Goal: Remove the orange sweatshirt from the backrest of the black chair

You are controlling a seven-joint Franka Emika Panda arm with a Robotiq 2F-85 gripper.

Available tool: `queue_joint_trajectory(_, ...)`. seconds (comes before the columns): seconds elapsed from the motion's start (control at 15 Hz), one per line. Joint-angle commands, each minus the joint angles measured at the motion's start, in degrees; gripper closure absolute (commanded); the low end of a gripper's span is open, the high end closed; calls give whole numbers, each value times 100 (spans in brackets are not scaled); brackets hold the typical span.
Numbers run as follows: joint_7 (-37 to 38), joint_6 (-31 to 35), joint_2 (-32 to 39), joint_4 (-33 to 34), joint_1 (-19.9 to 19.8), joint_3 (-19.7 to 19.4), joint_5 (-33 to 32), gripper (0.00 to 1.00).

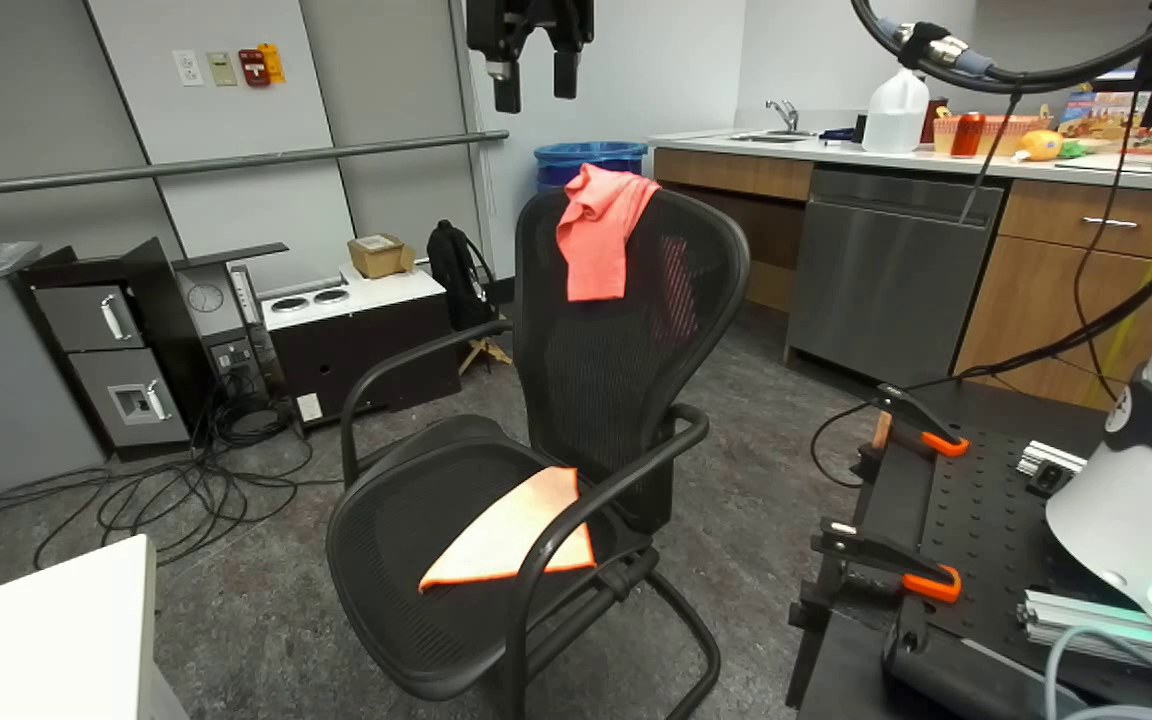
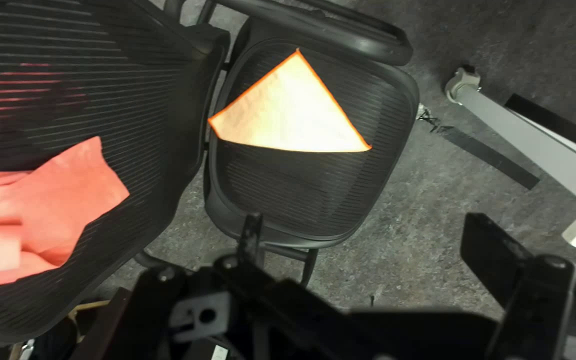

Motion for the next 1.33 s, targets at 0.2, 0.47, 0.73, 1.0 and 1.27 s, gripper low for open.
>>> queue_joint_trajectory(0.2, 373, 249, 121, 163, -400, -166, -1317, 0)
queue_joint_trajectory(0.47, 239, 250, 229, 414, -674, -413, -2018, 0)
queue_joint_trajectory(0.73, 370, 223, 373, 594, -820, -546, -2689, 0)
queue_joint_trajectory(1.0, 343, 173, 317, 499, -771, -615, -2715, 0)
queue_joint_trajectory(1.27, 405, 173, 375, 554, -769, -624, -2787, 0)
